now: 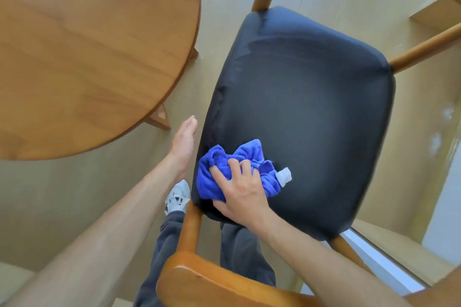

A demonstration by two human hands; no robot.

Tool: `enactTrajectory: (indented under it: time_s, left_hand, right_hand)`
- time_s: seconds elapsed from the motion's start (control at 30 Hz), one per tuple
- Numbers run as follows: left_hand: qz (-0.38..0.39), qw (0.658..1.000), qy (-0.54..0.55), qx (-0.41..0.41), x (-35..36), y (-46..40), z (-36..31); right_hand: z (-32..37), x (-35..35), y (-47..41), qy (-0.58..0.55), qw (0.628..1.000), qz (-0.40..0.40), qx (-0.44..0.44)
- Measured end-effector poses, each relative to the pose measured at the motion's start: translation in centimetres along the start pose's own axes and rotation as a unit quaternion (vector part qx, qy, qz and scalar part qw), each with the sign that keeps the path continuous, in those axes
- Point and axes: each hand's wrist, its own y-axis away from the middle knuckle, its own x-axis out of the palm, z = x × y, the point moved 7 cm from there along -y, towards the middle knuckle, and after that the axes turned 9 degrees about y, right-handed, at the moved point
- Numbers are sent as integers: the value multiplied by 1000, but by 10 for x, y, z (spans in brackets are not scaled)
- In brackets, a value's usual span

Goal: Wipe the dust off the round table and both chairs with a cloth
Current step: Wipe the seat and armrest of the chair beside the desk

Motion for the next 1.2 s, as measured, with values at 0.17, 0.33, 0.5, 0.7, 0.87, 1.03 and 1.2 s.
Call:
enactTrajectory:
  time_s: [0.17,0.33,0.5,0.7,0.87,1.03,1.2]
  left_hand:
    - [3,1000,-9,0,-7,9,0]
    - [10,1000,-20,5,-10,13,-4]
    - [11,1000,-24,-2,-10,12,8]
    - [7,999,-11,-31,-7,9,16]
    - [-13,998,29,-58,-9,3,10]
    - [-18,998,28,-61,-18,-12,17]
    - [-9,997,31,-69,-23,-25,26]
  right_hand:
    - [10,4,28,15,986,21,-162]
    - [1,13,67,52,935,55,-347]
    - [-32,6,54,96,925,36,-367]
    - [-46,3,44,91,961,31,-261]
    - [-48,-6,11,40,978,5,-207]
    - [-75,-30,-64,-7,995,-38,-96]
    - [-126,-67,-162,18,995,-86,44]
